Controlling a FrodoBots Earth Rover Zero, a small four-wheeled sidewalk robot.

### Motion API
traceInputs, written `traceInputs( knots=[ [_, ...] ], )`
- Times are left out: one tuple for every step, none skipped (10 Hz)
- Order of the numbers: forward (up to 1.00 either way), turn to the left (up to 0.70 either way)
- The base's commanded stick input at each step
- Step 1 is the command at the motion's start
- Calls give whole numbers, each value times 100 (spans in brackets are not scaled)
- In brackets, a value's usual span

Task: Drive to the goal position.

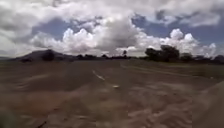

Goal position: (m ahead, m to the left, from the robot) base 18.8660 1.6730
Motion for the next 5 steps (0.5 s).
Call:
traceInputs(
  knots=[
    [100, -30],
    [100, -33],
    [100, 0],
    [100, 0],
    [100, 0]
  ],
)
